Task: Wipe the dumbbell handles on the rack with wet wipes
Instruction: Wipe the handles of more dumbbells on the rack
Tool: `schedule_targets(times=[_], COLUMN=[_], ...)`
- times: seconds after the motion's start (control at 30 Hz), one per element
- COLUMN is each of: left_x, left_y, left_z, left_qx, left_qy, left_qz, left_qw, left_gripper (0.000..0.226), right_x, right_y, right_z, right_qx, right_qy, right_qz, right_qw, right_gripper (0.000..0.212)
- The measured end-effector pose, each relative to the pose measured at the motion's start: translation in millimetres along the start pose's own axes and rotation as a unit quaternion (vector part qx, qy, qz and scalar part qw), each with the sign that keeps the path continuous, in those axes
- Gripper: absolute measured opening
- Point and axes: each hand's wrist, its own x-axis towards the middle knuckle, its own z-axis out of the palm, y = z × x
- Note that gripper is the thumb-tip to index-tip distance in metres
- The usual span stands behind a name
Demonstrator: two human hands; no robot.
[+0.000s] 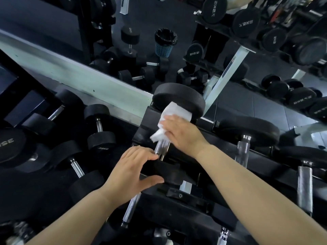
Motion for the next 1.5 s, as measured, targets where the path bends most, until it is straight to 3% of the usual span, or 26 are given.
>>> schedule_targets(times=[0.2, 0.37, 0.5, 0.67, 0.77, 0.87, 0.97, 1.1, 1.27, 1.4, 1.5], left_x=[-4.2, 7.9, 41.6, 71.1, 73.1, 71.9, 71.1, 83.8, 116.7, 119.9, 108.9], left_y=[-3.0, -5.1, -6.1, -12.2, -12.7, -16.8, -33.3, -48.2, -29.4, -22.0, -23.4], left_z=[2.8, -10.6, -19.3, -17.3, -25.3, -40.4, -43.2, -18.7, 4.0, 3.0, -3.4], left_qx=[-0.019, -0.062, -0.029, 0.048, -0.004, -0.053, -0.003, -0.063, -0.276, -0.384, -0.386], left_qy=[-0.005, 0.032, 0.012, -0.051, -0.005, 0.066, 0.074, 0.005, -0.033, -0.1, -0.185], left_qz=[-0.014, -0.074, -0.123, -0.092, -0.159, -0.275, -0.326, -0.378, -0.442, -0.468, -0.433], left_qw=[1.0, 0.995, 0.992, 0.993, 0.987, 0.958, 0.942, 0.924, 0.853, 0.79, 0.793], left_gripper=[0.05, 0.037, 0.055, 0.013, 0.015, 0.022, 0.009, 0.01, 0.032, 0.02, 0.015], right_x=[13.1, -8.3, -18.3, -29.9, -42.8, -60.5, -72.1, -76.3, -77.8, -80.9, -80.6], right_y=[-4.1, -6.8, -15.8, -23.2, -31.2, -46.7, -64.3, -78.1, -85.0, -88.6, -89.4], right_z=[5.0, 4.2, -3.3, -7.4, -14.7, -20.1, -12.5, -3.2, -0.1, 5.3, 8.5], right_qx=[-0.052, 0.122, 0.119, 0.159, 0.239, 0.304, 0.28, 0.29, 0.311, 0.31, 0.302], right_qy=[0.01, 0.06, 0.111, 0.113, 0.114, 0.041, -0.031, 0.014, 0.049, 0.075, 0.087], right_qz=[0.028, 0.073, 0.103, 0.143, 0.208, 0.255, 0.232, 0.262, 0.288, 0.281, 0.275], right_qw=[0.998, 0.988, 0.981, 0.97, 0.942, 0.917, 0.931, 0.92, 0.904, 0.905, 0.909], right_gripper=[0.033, 0.026, 0.026, 0.032, 0.039, 0.057, 0.073, 0.066, 0.063, 0.061, 0.064])
